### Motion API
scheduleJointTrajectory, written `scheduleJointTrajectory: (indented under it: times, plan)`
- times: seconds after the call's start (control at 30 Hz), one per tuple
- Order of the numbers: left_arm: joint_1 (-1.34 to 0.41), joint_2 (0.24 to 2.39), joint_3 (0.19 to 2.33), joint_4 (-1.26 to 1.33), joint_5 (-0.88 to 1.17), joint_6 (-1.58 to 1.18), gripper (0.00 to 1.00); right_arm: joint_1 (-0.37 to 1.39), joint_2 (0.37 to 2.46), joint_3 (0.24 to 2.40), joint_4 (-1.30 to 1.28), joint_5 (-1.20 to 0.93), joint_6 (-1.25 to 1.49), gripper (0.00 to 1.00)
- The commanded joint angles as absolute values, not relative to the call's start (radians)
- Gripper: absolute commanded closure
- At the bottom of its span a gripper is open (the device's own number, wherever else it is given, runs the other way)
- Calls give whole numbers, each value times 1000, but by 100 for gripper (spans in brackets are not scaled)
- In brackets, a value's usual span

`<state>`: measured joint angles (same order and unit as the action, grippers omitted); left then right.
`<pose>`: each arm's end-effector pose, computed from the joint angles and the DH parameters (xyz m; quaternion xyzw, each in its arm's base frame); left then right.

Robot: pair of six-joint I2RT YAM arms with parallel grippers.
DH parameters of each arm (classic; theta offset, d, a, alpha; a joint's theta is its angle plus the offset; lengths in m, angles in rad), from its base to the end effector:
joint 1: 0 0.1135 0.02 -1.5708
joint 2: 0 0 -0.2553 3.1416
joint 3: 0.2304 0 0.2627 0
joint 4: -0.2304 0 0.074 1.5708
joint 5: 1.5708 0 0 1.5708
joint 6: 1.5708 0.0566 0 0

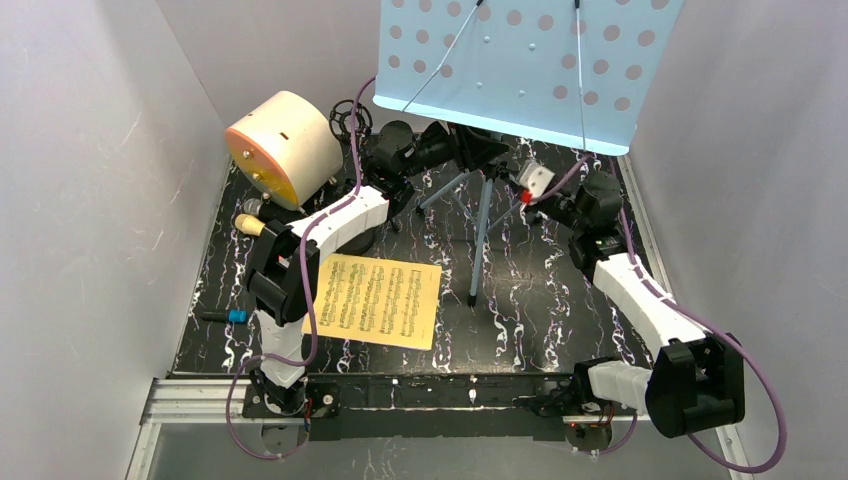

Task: Pack up the instrument practice props
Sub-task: Unscrew the knob on the music stand.

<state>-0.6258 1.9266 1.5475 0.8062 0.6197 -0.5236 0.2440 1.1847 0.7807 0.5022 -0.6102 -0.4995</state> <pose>0.3682 -0.3066 0.3636 0.2824 0.5016 -0.5738 0.5825 0.2856 0.1045 0.3164 -0.4400 0.5159 0.1100 0.7267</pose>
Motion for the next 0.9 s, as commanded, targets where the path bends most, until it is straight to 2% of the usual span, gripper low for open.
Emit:
scheduleJointTrajectory:
  times: [0.0,0.1,0.23,0.33,0.43,0.6,0.73,0.87]
  plan:
    - [-619,1889,1534,671,590,-542,100,309,1159,855,242,-533,-1155,99]
    - [-619,1895,1539,670,585,-544,100,401,1149,814,228,-355,-1423,99]
    - [-619,1897,1542,670,583,-549,100,454,1142,681,416,-225,-1750,99]
    - [-620,1892,1539,669,579,-545,100,472,1152,675,438,-186,-1827,99]
    - [-620,1888,1538,665,578,-539,100,476,1148,679,472,-208,-1732,96]
    - [-620,1883,1536,657,572,-525,100,477,1098,690,495,-247,-1323,65]
    - [-620,1885,1535,655,570,-522,100,476,1039,658,581,-212,-921,52]
    - [-620,1884,1532,656,573,-520,100,472,998,659,572,-139,-526,32]
